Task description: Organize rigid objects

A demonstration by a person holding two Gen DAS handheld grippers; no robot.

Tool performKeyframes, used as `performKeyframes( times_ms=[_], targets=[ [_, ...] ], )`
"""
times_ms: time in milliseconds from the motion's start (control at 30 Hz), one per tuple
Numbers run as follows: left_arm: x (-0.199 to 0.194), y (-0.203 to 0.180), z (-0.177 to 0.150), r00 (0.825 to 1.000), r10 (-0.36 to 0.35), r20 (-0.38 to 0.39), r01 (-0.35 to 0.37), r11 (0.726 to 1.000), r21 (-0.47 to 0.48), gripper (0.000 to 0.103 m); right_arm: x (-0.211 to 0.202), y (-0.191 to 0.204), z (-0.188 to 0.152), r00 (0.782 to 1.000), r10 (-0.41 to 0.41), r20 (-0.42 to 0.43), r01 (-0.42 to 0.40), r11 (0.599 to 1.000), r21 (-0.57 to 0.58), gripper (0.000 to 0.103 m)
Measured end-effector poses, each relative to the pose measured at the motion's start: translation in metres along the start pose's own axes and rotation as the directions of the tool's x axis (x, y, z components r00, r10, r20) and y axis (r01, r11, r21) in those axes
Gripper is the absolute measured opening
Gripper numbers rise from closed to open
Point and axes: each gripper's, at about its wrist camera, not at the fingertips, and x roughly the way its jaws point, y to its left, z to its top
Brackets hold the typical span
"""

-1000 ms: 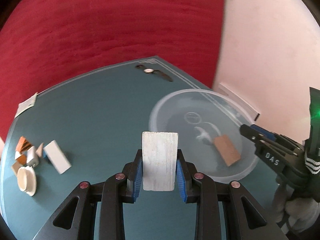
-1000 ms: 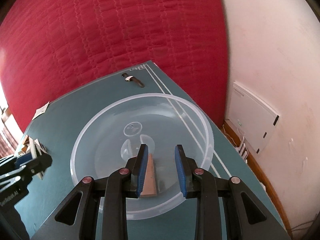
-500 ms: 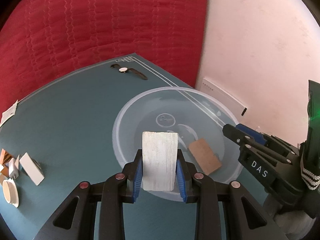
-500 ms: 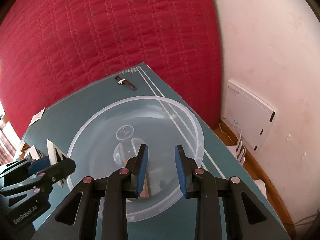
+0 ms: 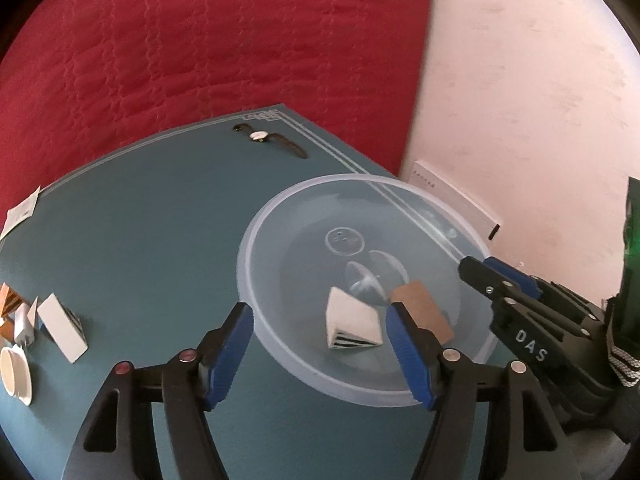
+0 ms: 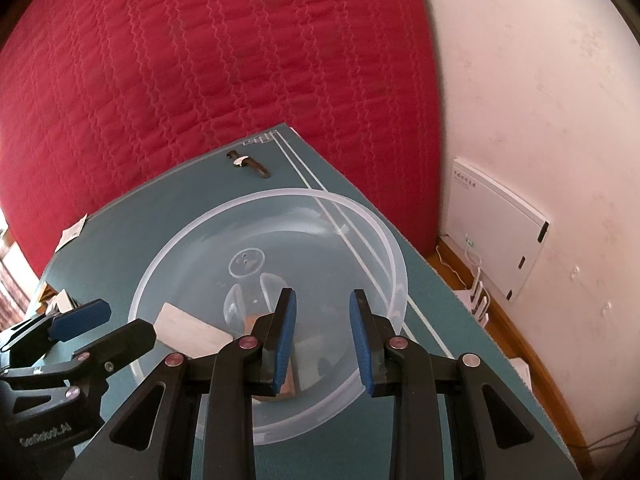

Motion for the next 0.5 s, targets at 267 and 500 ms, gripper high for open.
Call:
performKeyframes(
  times_ms=[267,500],
  targets=[
    [-0.003,0.009,-0.006,0.999,0.037,-0.001,-0.037,0.999,-0.023,0.081,0.001,0.003,-0.002,1.000,0.002,-0.006,-0.002,1.000,-0.015,0.029],
    [-0.004,0.019,-0.009,0.998,0.068,-0.002,-0.068,0.996,-0.049,0.094,0.002,0.009,-0.004,1.000,0.011,-0.005,-0.011,0.999,-0.035,0.029]
  ],
)
